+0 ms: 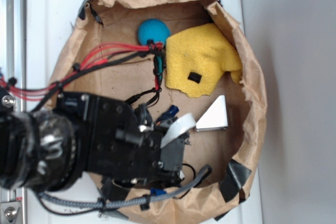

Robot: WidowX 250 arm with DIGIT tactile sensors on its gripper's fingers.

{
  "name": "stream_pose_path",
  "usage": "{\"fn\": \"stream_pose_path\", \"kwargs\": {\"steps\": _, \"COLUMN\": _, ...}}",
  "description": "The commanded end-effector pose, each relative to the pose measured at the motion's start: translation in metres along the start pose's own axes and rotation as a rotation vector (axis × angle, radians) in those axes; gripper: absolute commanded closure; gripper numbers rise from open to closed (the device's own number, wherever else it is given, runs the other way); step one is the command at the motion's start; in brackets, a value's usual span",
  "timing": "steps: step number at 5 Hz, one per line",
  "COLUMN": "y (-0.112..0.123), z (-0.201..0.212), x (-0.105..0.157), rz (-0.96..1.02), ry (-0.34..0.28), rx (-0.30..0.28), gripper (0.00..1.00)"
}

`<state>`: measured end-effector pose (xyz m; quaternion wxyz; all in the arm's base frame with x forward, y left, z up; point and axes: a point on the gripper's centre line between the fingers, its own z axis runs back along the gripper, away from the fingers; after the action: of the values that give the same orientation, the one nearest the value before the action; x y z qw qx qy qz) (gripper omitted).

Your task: Grab the blue rope.

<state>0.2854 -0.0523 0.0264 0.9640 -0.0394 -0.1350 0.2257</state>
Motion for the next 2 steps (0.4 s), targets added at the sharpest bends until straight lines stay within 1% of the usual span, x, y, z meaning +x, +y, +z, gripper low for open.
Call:
{"fn": "stream_pose_path", "kwargs": {"steps": 1, "y": 0.003, "z": 0.019, "x": 0.010, "rz": 0.017, "ry": -0.029, "rx": -0.008, "gripper": 1.00}}
{"fn": "stream_pose_path", "kwargs": {"steps": 2, "y": 0.007, "z": 0.030, "x": 0.019, "rz": 0.038, "ry": -0.040, "rx": -0.002, "gripper": 1.00}}
